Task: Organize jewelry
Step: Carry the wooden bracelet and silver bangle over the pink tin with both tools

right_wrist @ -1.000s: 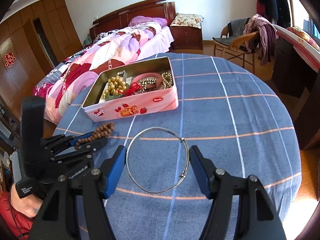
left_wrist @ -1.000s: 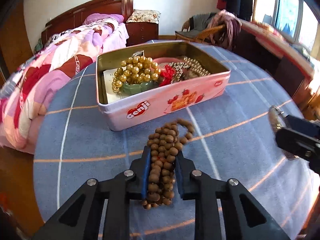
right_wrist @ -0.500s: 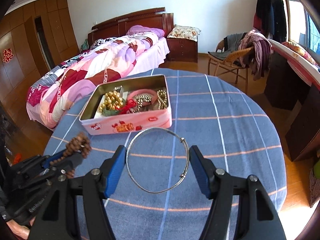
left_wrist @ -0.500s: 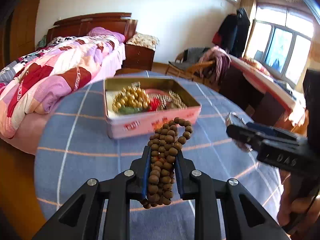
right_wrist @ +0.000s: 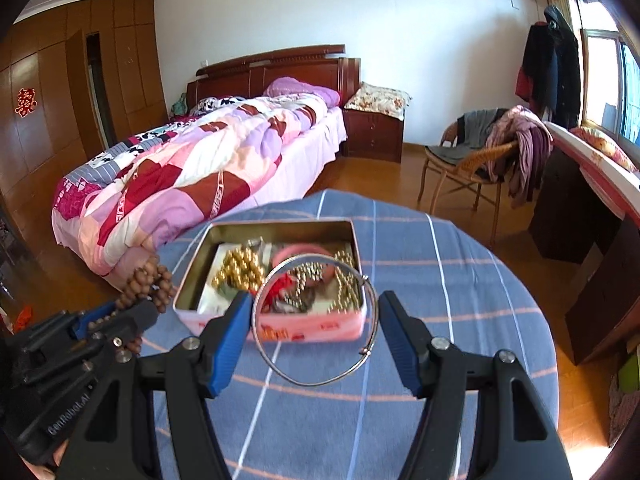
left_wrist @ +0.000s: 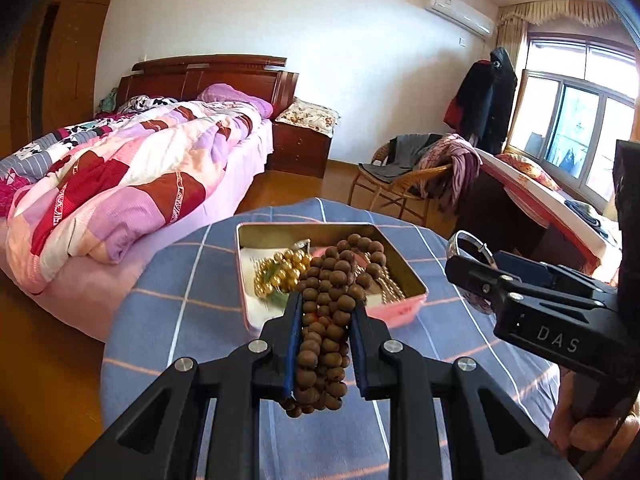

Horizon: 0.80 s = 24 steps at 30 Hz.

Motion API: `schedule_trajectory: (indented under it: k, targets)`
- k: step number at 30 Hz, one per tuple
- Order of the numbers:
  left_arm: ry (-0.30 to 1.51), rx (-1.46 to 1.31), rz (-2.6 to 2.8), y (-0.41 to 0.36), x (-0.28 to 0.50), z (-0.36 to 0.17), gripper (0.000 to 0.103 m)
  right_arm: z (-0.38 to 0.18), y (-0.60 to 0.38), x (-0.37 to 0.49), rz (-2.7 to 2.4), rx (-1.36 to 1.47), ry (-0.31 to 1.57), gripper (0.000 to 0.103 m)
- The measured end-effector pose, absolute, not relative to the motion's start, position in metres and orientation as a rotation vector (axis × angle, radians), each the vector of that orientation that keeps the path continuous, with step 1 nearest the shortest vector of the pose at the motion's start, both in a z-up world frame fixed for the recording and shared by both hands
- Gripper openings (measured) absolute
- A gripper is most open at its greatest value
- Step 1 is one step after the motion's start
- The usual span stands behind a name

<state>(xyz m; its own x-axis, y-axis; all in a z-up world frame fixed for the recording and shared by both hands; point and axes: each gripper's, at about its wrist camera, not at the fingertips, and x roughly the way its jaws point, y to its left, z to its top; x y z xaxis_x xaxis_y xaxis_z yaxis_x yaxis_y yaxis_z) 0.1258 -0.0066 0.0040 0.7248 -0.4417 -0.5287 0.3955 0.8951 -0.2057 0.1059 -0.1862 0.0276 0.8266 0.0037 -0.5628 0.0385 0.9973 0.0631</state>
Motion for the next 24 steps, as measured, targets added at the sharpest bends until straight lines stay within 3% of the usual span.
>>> schedule_trajectory:
  k: [24]
  targets:
    - [0.695,-0.066,-0.335,-0.048,0.21,-0.032,0.022,-0.006,-0.2,0.212,-0.052,0.085,0.701,0.067]
